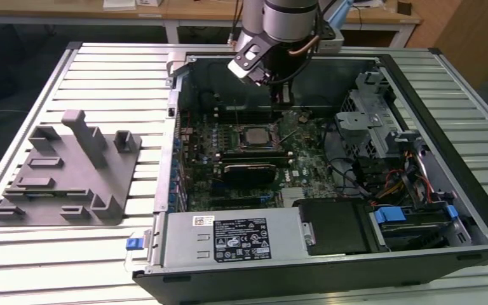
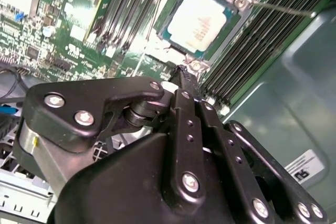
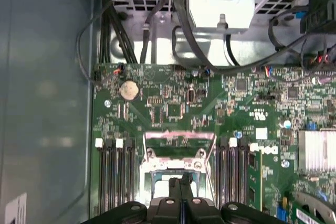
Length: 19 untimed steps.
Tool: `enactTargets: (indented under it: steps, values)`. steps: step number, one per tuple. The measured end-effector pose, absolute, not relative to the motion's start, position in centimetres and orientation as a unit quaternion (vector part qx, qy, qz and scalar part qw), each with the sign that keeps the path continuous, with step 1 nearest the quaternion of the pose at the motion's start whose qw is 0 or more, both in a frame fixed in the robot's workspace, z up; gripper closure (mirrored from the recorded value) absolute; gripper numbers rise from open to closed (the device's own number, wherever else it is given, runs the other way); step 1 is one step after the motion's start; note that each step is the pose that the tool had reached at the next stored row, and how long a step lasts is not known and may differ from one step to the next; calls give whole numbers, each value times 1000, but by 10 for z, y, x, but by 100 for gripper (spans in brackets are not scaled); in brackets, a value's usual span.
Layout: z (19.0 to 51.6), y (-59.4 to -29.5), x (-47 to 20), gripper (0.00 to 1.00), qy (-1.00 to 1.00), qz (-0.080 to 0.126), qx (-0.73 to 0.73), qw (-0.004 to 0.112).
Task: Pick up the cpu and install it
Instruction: 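Close the cpu cover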
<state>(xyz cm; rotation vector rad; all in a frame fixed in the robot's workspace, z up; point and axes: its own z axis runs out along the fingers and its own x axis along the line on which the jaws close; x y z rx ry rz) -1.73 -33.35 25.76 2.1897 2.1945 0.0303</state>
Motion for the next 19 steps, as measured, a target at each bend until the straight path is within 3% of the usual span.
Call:
enactTargets:
  steps: [19]
  values:
    - [258, -332, 20, 89, 708, 10, 706, 21]
